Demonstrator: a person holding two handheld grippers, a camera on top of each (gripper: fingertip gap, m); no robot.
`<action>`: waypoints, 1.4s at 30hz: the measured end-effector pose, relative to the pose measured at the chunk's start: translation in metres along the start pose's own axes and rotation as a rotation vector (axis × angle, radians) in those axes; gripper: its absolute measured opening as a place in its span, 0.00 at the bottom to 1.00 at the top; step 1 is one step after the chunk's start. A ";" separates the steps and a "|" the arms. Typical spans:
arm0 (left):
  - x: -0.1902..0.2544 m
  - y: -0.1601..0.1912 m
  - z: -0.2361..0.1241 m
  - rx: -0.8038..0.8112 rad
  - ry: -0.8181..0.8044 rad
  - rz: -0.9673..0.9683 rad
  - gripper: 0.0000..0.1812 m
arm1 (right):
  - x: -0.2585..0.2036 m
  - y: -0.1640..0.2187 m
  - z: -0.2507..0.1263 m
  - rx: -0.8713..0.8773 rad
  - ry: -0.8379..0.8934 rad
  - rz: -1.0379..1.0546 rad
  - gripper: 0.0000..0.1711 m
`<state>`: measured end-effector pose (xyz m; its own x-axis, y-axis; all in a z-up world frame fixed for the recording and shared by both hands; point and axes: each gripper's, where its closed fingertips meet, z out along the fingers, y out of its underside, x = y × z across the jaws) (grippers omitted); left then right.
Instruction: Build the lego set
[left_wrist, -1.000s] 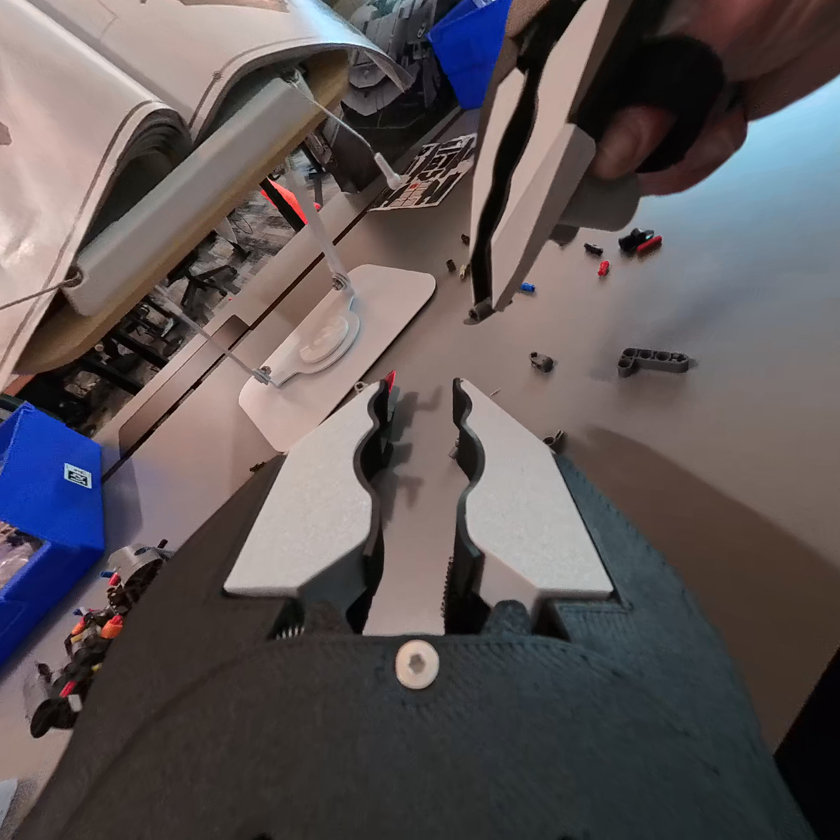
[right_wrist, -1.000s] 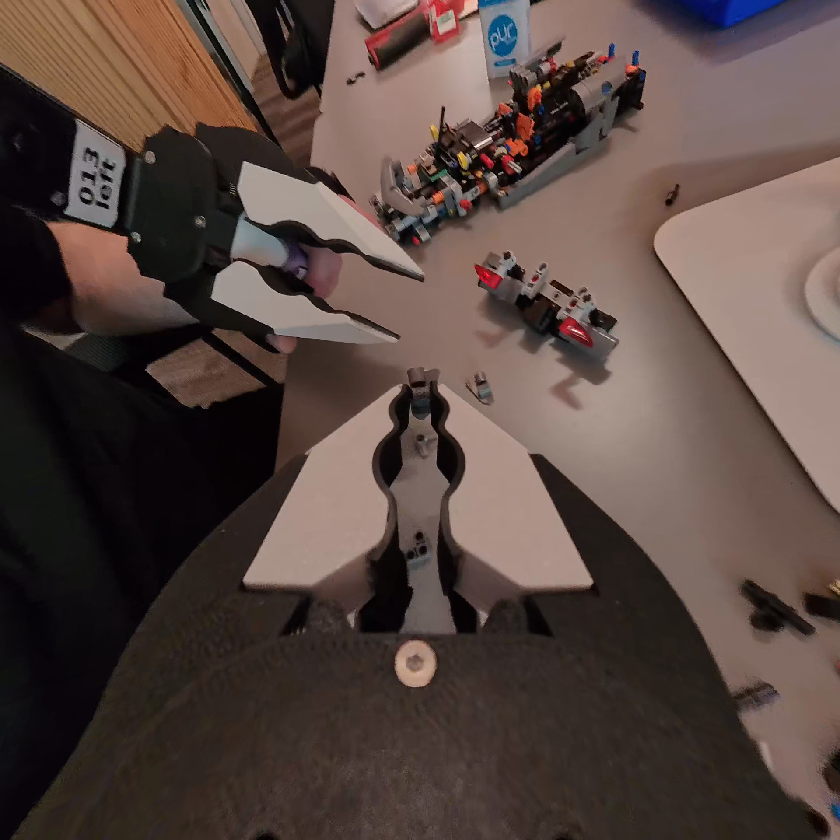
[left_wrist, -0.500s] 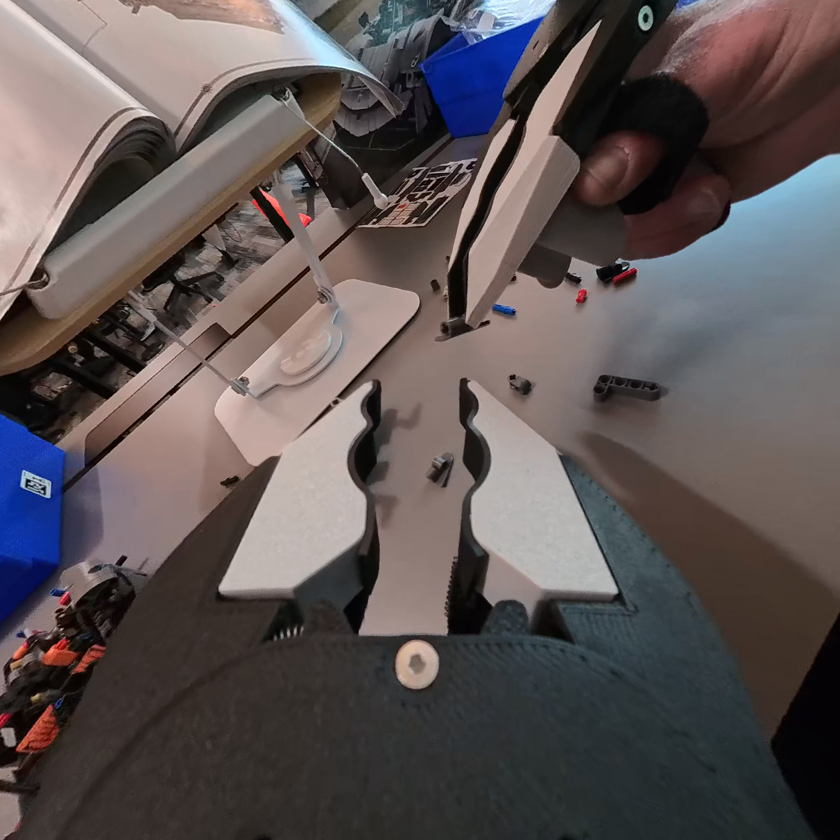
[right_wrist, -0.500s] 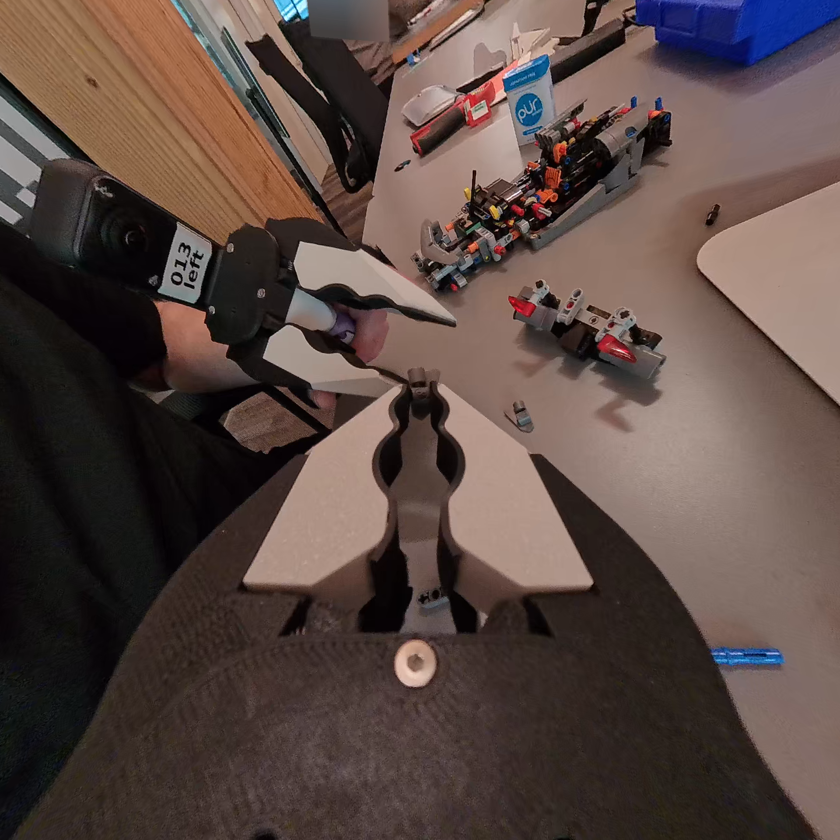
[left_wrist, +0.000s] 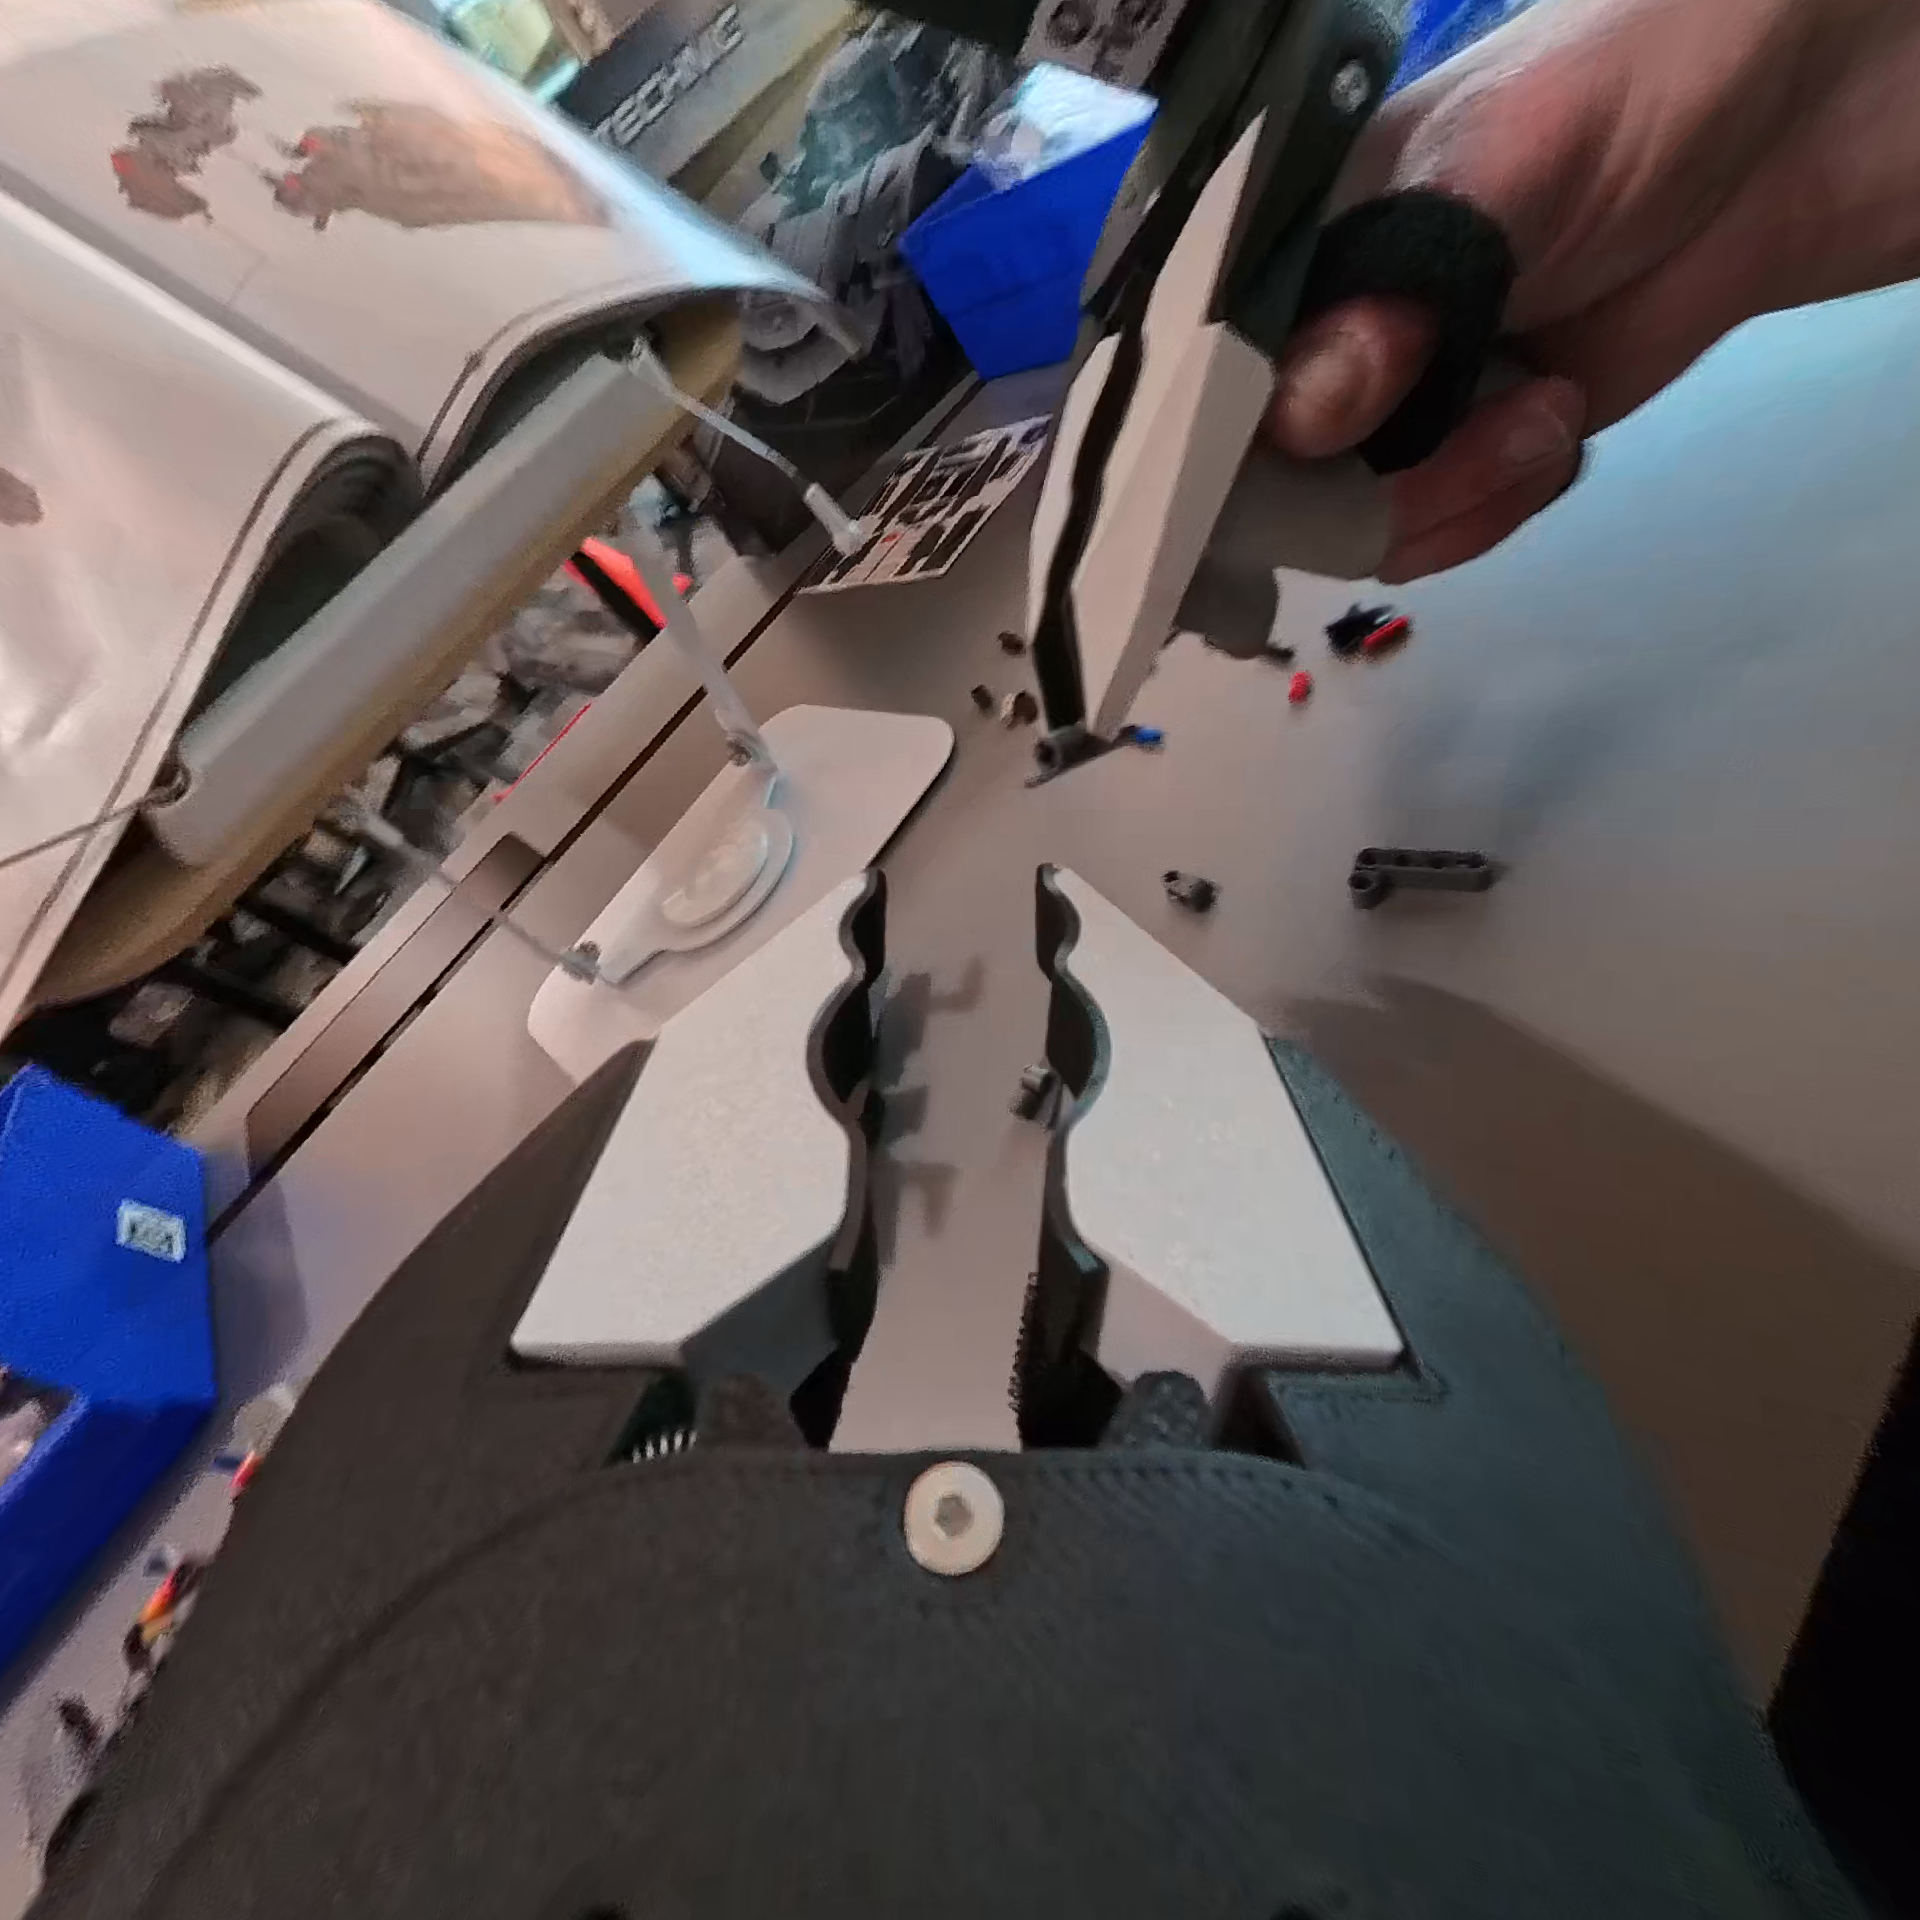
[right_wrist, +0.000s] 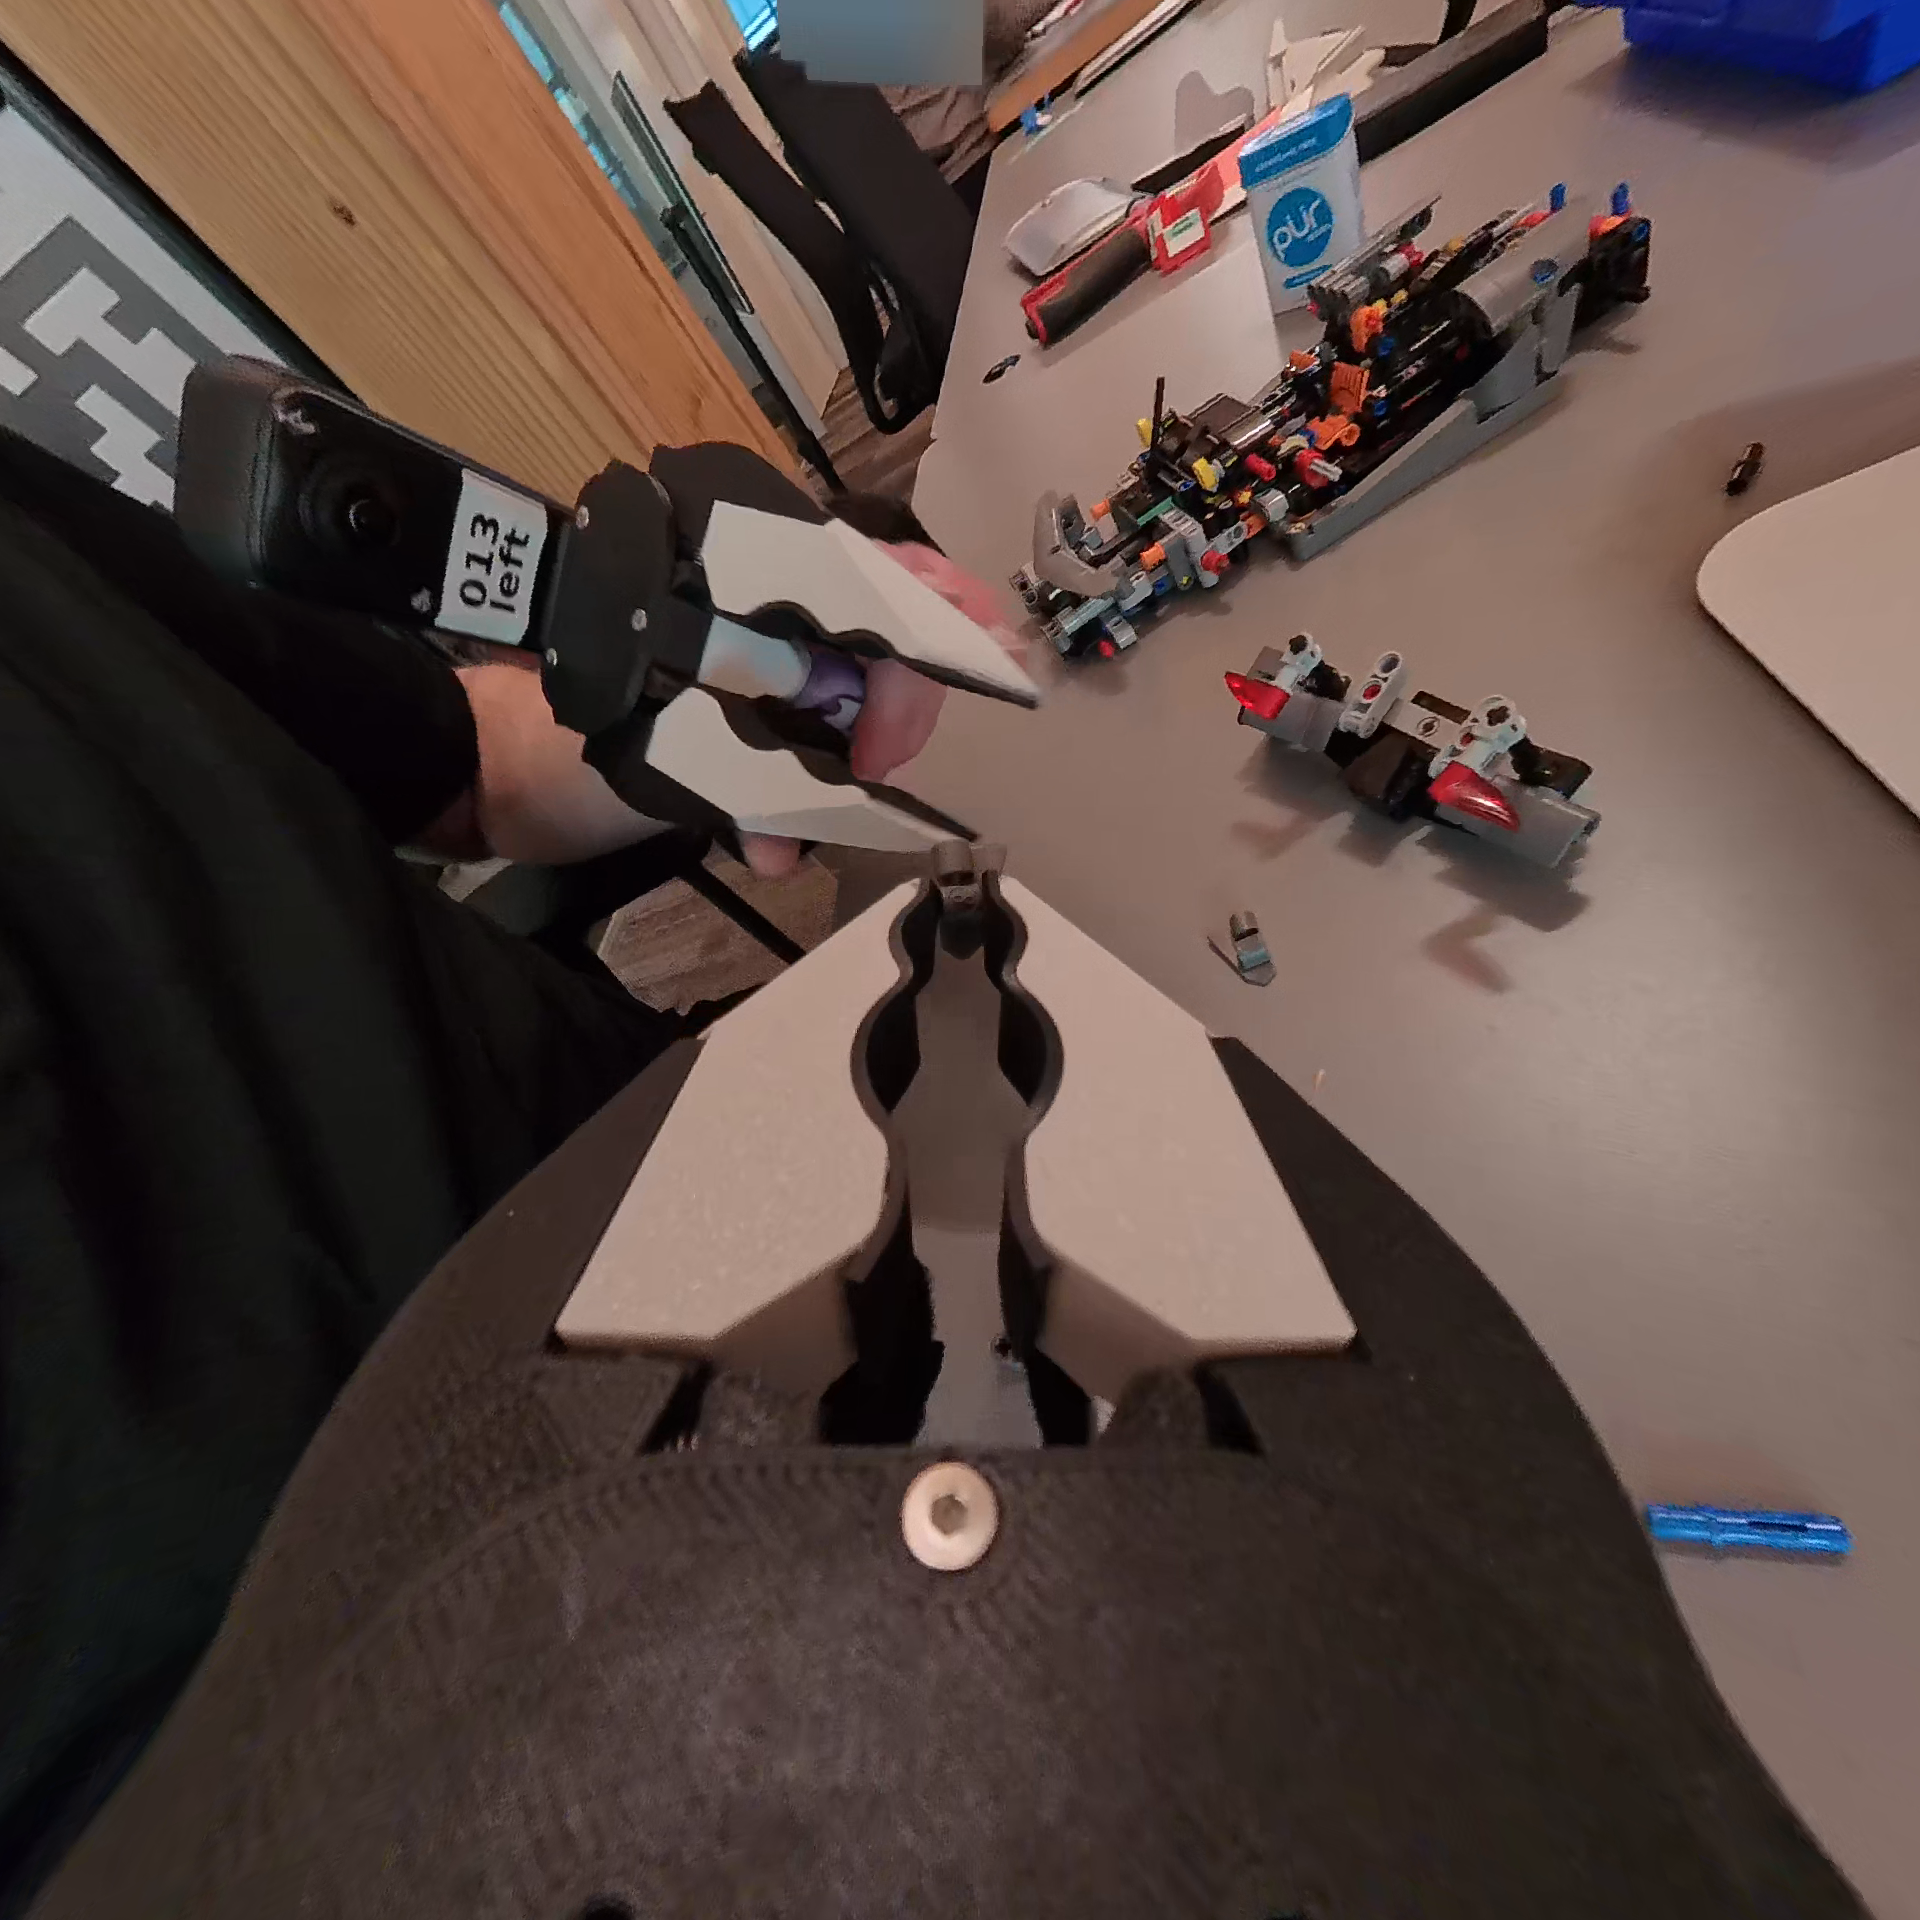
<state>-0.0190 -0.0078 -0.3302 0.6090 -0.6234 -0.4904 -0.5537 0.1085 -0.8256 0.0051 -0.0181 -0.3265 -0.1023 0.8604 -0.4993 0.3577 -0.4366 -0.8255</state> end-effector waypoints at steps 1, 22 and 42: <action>0.002 -0.005 -0.004 0.025 0.026 0.007 0.15 | 0.000 -0.001 -0.002 -0.006 0.001 -0.007 0.03; 0.001 -0.056 0.005 0.156 0.149 0.125 0.15 | -0.029 -0.034 -0.029 0.128 -0.323 0.072 0.03; -0.008 -0.054 0.028 0.098 0.118 0.110 0.03 | -0.004 -0.045 -0.026 0.249 -0.192 0.101 0.04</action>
<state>0.0213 0.0129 -0.2896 0.4738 -0.6894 -0.5479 -0.5516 0.2527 -0.7949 0.0133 0.0044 -0.2807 -0.2591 0.7543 -0.6032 0.1393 -0.5888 -0.7962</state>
